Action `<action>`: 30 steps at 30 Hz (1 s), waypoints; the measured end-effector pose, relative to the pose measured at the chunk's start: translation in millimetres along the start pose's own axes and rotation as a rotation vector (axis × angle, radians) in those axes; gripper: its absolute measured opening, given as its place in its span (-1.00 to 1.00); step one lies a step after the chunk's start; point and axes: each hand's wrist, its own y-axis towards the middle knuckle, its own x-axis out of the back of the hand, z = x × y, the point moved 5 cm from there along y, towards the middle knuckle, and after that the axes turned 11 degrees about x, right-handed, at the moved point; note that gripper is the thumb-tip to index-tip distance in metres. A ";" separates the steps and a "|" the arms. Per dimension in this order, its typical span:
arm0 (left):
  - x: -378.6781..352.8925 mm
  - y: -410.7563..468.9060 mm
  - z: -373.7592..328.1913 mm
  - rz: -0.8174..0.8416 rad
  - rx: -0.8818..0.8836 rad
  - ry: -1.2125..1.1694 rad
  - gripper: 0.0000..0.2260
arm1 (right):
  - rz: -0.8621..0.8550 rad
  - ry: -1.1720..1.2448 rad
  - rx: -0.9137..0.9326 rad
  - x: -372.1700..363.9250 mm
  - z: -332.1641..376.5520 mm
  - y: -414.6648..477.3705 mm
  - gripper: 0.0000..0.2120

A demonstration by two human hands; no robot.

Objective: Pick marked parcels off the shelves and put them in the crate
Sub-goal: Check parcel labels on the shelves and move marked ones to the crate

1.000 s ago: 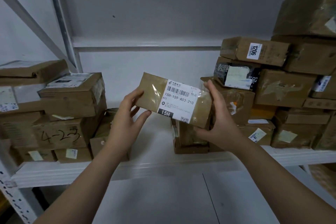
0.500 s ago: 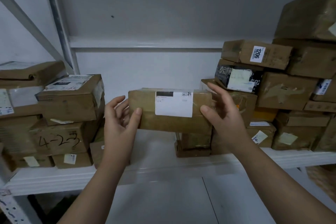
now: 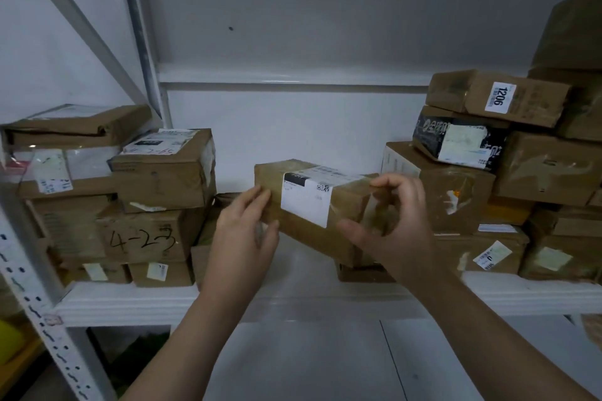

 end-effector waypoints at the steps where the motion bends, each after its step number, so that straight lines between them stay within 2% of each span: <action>1: 6.8 -3.7 -4.3 -0.069 -0.105 0.105 -0.64 | -0.023 -0.044 0.025 -6.7 3.8 -0.4 -0.43; 4: 34.7 -4.8 -4.7 -0.311 -0.316 0.347 -0.66 | -0.082 -0.093 0.058 -31.4 13.5 0.0 -0.33; 6: 56.4 10.7 8.3 -0.359 -0.293 0.492 -0.54 | -0.080 -0.079 0.035 -51.1 19.1 1.6 -0.29; 9: 80.5 42.5 34.4 -0.230 -0.205 0.720 -0.25 | -0.083 -0.110 0.062 -80.9 26.9 2.5 -0.27; 11: 86.0 57.1 44.7 -0.118 -0.208 0.837 -0.21 | -0.115 -0.133 0.091 -100.1 29.8 3.2 -0.25; 13: 87.6 66.3 49.3 -0.085 -0.263 0.896 -0.26 | -0.144 -0.170 0.101 -118.9 31.6 3.7 -0.24; 17: 90.4 74.4 48.8 -0.116 -0.349 0.818 -0.41 | -0.135 -0.216 0.015 -151.9 31.8 8.9 -0.26; 20: 92.5 75.5 48.3 -0.131 -0.359 0.722 -0.53 | -0.049 -0.211 -0.058 -169.8 28.4 9.5 -0.31; 23: 95.0 76.2 50.3 -0.155 -0.371 0.656 -0.66 | 0.012 -0.203 -0.055 -180.5 23.4 4.0 -0.37; 30: 95.1 78.0 57.0 -0.159 -0.362 0.549 -0.66 | 0.041 -0.077 -0.029 -193.8 24.4 8.1 -0.60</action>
